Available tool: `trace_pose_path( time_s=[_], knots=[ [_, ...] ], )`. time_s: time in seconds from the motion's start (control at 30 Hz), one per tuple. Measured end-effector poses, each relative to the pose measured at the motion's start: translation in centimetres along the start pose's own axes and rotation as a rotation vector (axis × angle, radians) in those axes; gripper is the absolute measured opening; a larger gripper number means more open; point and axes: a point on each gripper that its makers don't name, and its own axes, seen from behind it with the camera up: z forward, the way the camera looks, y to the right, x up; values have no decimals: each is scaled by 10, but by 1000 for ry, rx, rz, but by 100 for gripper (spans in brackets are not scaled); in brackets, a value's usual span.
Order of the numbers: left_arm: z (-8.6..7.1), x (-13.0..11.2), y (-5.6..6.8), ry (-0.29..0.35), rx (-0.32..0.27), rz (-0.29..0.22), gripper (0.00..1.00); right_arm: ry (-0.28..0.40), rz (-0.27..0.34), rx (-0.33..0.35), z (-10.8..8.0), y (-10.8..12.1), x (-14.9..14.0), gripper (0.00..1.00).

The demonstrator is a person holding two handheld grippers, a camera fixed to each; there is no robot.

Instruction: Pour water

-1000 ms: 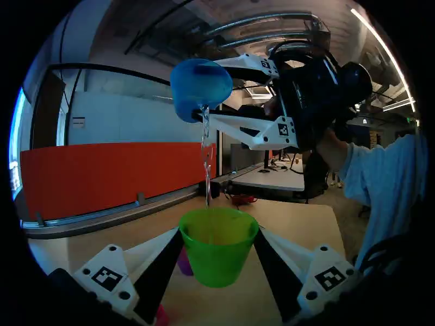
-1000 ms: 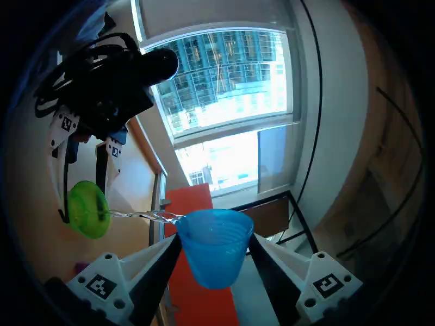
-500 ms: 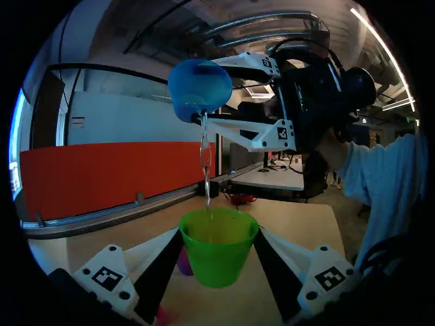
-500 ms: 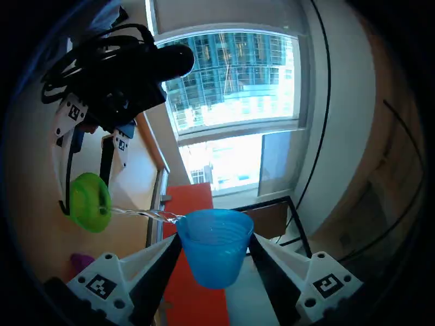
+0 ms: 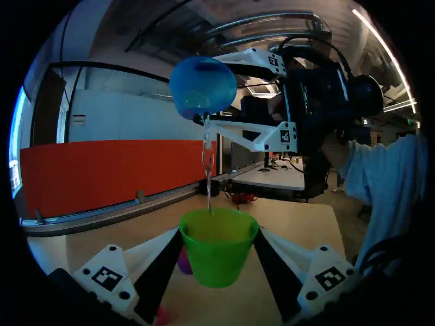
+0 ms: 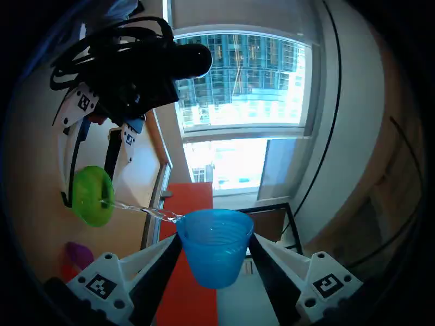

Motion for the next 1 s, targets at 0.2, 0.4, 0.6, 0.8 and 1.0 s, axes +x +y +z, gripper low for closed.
trace_pose_path(
  time_s=[0.2,0.4,0.6,0.8,1.0],
  knots=[
    [0,-1,0,1,0,-3,87,-1,-42,1,2,1,3,89],
    [0,0,-1,3,0,-6,87,-1,-70,3,3,0,6,89],
    [0,1,-2,6,1,-9,87,0,-98,3,2,-1,9,89],
    [1,0,-3,7,4,-10,87,2,-118,4,2,-3,13,89],
    [0,0,-3,8,5,-11,87,5,-109,6,2,-3,14,89]
  ],
)
